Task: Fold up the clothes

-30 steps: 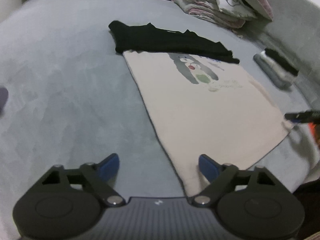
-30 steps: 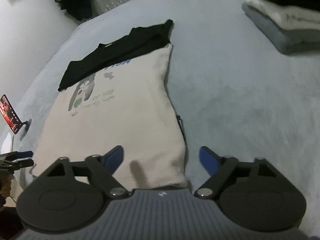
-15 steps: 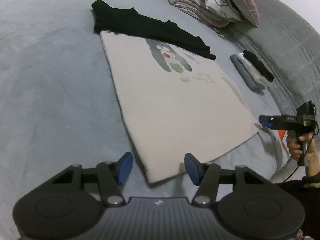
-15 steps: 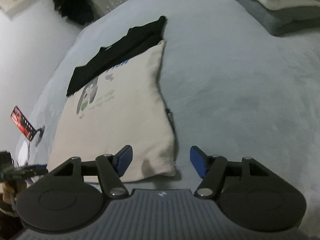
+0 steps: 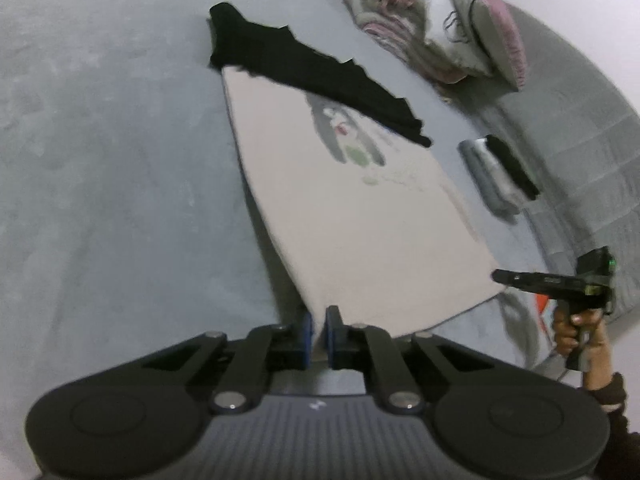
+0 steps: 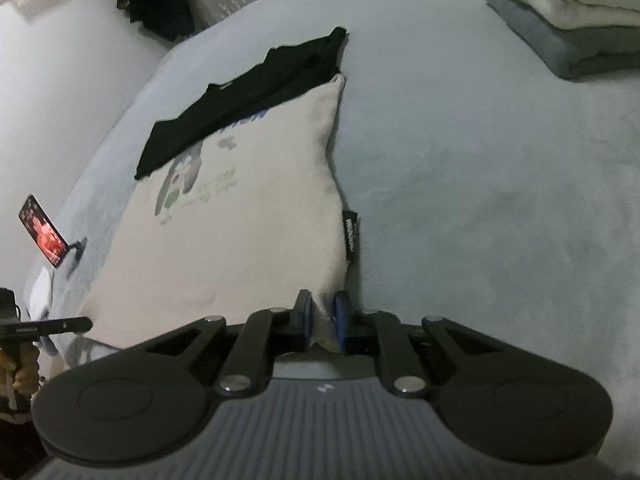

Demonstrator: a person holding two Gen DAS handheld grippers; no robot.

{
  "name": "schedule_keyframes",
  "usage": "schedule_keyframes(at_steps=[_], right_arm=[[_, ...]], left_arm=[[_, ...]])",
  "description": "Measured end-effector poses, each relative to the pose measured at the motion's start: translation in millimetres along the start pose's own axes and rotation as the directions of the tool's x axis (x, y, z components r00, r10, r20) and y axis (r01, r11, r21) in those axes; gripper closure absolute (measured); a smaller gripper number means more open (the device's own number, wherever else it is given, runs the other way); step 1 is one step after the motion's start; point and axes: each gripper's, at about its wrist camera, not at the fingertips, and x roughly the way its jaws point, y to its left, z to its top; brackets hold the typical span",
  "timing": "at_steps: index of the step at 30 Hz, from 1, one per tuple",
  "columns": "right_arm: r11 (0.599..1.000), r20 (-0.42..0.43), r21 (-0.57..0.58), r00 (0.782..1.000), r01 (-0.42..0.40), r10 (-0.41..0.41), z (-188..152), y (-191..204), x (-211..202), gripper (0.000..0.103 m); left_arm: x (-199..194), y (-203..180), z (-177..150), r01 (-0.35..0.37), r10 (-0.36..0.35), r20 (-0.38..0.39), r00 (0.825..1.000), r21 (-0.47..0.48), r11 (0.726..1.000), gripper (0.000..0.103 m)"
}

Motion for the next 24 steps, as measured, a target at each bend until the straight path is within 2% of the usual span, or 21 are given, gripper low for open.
schedule_keyframes(at_steps=[4, 6, 9, 10, 11, 12, 13, 14, 16, 21, 24], right_arm=[[0.999, -0.027, -0.036, 0.999, 0.032, -0.033, -2, 4, 4, 0.091], [0.997, -0.038, -0.055, 0.998, 0.044, -0.046, -3, 6, 6, 0.091], [0.998, -0.031, -0.052, 0.999, 0.041, -0.042, -1, 6, 3, 0.078], [0.999, -0.022, -0.038, 0.999, 0.038, -0.039, 1, 4, 1, 0.065], [0.999, -0.007, -0.019, 1.0, 0.031, -0.031, 3, 2, 0, 0.049], [1.0, 0.014, 0.006, 1.0, 0.018, -0.018, 6, -1, -1, 0.043], [0.999, 0.032, 0.034, 0.999, 0.0, -0.001, 10, -4, -2, 0.041], [0.997, 0.046, 0.067, 0.999, -0.026, 0.023, 14, -9, -1, 0.041], [0.988, 0.067, 0.136, 0.995, -0.079, 0.071, 23, -18, 5, 0.041], [0.948, 0.089, 0.282, 0.988, -0.146, 0.126, 44, -35, 29, 0.041], [0.916, 0.115, 0.349, 0.979, -0.196, 0.166, 58, -41, 45, 0.041]], left_arm=[[18, -3, -6, -0.064, 0.066, -0.063, 0.996, 0.036, 0.997, 0.096], [17, -4, -3, -0.062, 0.065, -0.067, 0.996, 0.048, 0.997, 0.094], [10, 3, 1, -0.051, 0.052, -0.049, 0.997, 0.02, 0.999, 0.087], [8, 7, 3, -0.049, 0.049, -0.039, 0.998, 0.002, 0.999, 0.085], [6, 10, 5, -0.048, 0.048, -0.022, 0.999, -0.014, 0.999, 0.076], [6, 12, 8, -0.043, 0.043, -0.003, 0.999, -0.027, 0.999, 0.066], [6, 14, 11, -0.032, 0.033, 0.02, 0.999, -0.041, 0.999, 0.063], [7, 15, 14, -0.029, 0.031, 0.039, 0.999, -0.05, 0.998, 0.059], [13, 17, 21, -0.034, 0.038, 0.059, 0.998, -0.066, 0.997, 0.059], [30, 27, 43, -0.016, 0.033, 0.102, 0.994, -0.158, 0.987, 0.06], [40, 31, 60, -0.032, 0.059, 0.136, 0.989, -0.195, 0.98, 0.063]])
